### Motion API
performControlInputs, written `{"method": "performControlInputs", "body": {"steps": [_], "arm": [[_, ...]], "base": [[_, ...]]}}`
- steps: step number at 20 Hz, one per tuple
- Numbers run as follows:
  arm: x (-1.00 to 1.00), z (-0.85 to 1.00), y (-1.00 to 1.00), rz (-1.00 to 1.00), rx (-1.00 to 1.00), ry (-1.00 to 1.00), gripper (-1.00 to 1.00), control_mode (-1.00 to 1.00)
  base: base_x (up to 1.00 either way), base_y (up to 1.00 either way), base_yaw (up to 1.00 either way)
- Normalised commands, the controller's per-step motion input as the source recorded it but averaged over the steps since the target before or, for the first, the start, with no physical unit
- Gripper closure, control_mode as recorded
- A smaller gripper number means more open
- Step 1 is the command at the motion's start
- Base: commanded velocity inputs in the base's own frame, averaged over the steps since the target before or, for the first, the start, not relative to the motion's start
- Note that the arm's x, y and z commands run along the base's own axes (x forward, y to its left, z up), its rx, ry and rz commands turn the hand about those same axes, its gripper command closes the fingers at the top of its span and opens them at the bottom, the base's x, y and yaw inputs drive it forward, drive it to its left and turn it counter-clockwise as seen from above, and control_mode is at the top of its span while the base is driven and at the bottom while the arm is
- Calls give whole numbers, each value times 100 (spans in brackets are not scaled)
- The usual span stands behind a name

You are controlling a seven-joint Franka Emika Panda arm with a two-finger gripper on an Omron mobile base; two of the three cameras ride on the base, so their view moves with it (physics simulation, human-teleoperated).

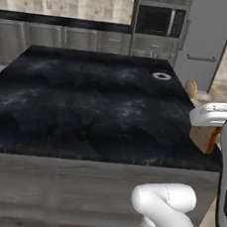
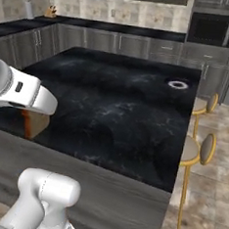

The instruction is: Start the toaster. Once the lever pops up, take the bread to the plate on the dining counter.

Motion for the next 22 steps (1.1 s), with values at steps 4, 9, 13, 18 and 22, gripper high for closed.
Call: {"method": "performControlInputs", "body": {"steps": [4,9,13,18,22], "arm": [[0,0,0,0,0,0,100,100],[0,0,0,0,0,0,100,100],[0,0,0,0,0,0,100,100],[0,0,0,0,0,0,100,100],[0,0,0,0,0,0,100,100]], "base": [[-21,-46,-33],[-24,-91,-29],[-5,-100,-30],[0,-100,-19],[1,-100,-7]]}}
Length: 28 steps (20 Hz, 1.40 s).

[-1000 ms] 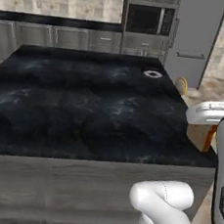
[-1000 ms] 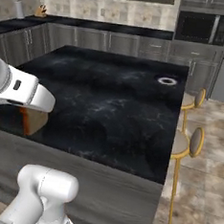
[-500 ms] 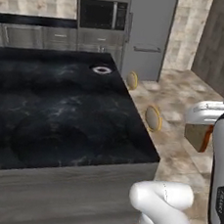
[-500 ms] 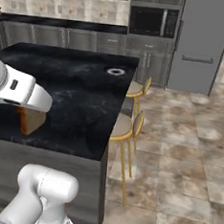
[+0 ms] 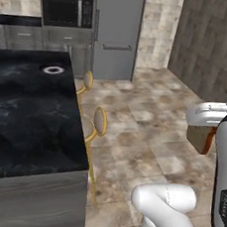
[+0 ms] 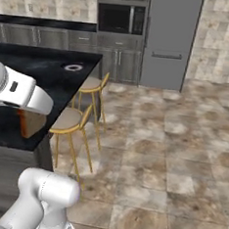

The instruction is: Start the toaster. Once the lever pops up, take the bread to the plate on the dining counter.

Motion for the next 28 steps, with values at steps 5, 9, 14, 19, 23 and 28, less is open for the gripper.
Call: {"method": "performControlInputs", "body": {"steps": [5,9,14,19,23,28], "arm": [[0,0,0,0,0,0,100,100],[0,0,0,0,0,0,100,100],[0,0,0,0,0,0,100,100],[0,0,0,0,0,0,100,100],[0,0,0,0,0,0,100,100],[0,0,0,0,0,0,100,100]], "base": [[31,-100,1],[72,-100,12],[99,-99,32],[100,-94,37],[100,-92,38],[100,-75,42]]}}
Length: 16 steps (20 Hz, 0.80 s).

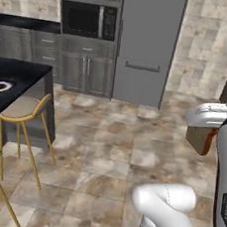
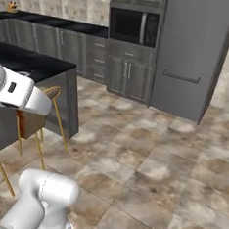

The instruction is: Start the toaster. Once the lever pops up, take the bread to the plate on the dining counter.

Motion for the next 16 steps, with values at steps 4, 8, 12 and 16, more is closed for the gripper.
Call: {"method": "performControlInputs", "body": {"steps": [4,8,12,16], "arm": [[0,0,0,0,0,0,100,100],[0,0,0,0,0,0,100,100],[0,0,0,0,0,0,100,100],[0,0,0,0,0,0,100,100]], "base": [[99,-60,48],[96,-56,52],[95,-60,53],[96,-62,54]]}}
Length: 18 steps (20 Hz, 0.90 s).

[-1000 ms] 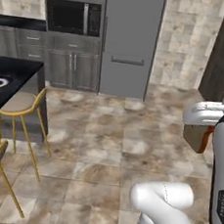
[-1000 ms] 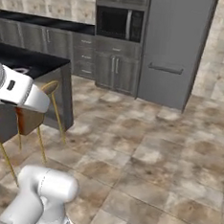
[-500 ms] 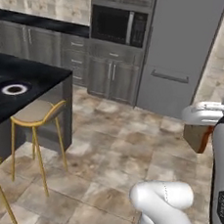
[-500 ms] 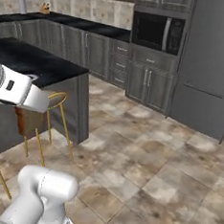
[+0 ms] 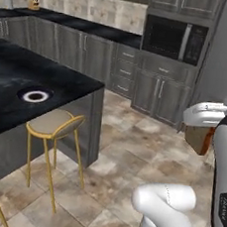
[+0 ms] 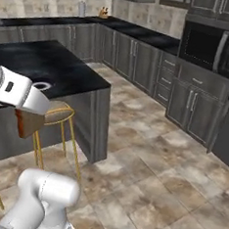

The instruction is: Start the toaster. Once the lever pops up, take the bread to the plate on the dining counter.

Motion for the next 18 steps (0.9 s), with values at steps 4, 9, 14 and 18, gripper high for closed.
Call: {"method": "performControlInputs", "body": {"steps": [4,9,14,18], "arm": [[0,0,0,0,0,0,100,100],[0,0,0,0,0,0,100,100],[0,0,0,0,0,0,100,100],[0,0,0,0,0,0,100,100]], "base": [[94,-58,54],[81,-34,59],[36,-2,61],[19,12,57]]}}
